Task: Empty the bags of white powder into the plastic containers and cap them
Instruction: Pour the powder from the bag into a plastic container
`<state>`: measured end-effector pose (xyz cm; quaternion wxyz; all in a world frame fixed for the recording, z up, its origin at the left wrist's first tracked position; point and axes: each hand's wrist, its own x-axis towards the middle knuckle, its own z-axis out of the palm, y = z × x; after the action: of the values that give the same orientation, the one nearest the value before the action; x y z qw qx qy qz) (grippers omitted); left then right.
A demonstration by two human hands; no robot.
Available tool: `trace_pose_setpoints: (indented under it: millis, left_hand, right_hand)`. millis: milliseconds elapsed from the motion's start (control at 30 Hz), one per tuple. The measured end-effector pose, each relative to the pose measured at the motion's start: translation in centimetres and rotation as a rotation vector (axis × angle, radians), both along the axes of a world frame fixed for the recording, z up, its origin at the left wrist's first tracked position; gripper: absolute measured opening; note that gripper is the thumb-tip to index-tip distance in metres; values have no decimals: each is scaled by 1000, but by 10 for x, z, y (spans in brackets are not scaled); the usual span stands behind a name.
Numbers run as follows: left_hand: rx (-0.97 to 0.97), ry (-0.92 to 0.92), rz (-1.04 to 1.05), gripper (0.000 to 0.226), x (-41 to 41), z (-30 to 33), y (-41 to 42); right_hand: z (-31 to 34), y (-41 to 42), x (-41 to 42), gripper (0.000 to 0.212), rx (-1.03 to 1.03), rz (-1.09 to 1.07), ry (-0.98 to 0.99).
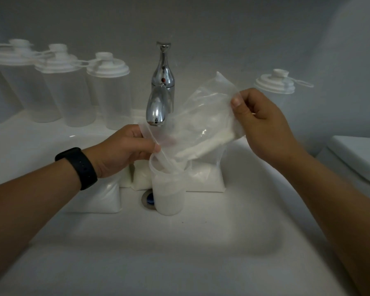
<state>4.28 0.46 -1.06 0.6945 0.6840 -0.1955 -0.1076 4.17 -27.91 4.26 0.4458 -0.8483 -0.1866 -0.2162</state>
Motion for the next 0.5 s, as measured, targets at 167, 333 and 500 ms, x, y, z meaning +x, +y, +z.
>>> trace_pose_setpoints:
  millis: [167,333,500]
  left_hand:
    - [7,11,-15,28,0,0,3]
    - [38,20,-21,32,1,-2,5]
    - [81,-6,-33,30,0,0,3]
  right_hand:
    - [-3,4,0,18,121,31,43]
    - [-6,5,1,18,125,-1,-25]
    - [-6,6,-1,19,129,-11,-128]
